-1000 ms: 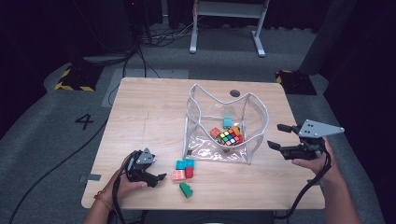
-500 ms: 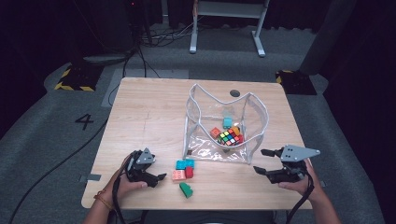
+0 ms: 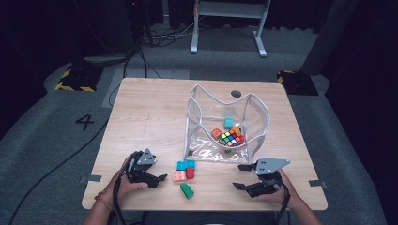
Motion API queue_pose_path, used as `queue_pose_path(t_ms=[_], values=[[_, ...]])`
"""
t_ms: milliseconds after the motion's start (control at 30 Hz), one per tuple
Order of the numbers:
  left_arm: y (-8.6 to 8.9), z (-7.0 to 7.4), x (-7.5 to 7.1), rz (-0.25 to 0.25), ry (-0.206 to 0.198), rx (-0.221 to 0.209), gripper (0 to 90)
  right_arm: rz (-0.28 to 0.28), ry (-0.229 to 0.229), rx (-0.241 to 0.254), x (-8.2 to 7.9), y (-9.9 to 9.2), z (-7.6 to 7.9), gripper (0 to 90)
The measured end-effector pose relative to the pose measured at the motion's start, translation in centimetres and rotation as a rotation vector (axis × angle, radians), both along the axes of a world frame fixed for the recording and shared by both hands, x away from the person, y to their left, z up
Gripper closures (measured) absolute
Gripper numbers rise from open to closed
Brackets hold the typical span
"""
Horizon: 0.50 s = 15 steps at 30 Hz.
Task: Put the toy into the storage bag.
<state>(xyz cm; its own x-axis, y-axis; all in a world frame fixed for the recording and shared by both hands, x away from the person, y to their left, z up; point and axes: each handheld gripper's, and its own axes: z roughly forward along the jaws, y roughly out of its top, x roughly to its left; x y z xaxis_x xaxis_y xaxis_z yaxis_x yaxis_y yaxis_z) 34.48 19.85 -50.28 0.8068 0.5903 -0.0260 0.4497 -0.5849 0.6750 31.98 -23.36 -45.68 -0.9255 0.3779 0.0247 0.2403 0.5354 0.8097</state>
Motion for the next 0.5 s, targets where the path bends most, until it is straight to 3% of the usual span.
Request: queue_pose_path(t_ms=[267, 333, 500], values=[[0.0, 0.0, 0.0, 0.0, 0.0, 0.0, 12.2, 0.111, 0.052, -0.025, -1.2, 5.2, -1.9, 32.9], [0.0, 0.0, 0.0, -0.001, 0.0, 0.0, 12.2, 0.17, 0.021, -0.013, -1.1, 6.7, -2.5, 33.0], [0.0, 0.0, 0.0, -0.001, 0.0, 0.001, 12.3, 0.231, 0.019, -0.035, -1.8, 10.0, -3.6, 32.9]])
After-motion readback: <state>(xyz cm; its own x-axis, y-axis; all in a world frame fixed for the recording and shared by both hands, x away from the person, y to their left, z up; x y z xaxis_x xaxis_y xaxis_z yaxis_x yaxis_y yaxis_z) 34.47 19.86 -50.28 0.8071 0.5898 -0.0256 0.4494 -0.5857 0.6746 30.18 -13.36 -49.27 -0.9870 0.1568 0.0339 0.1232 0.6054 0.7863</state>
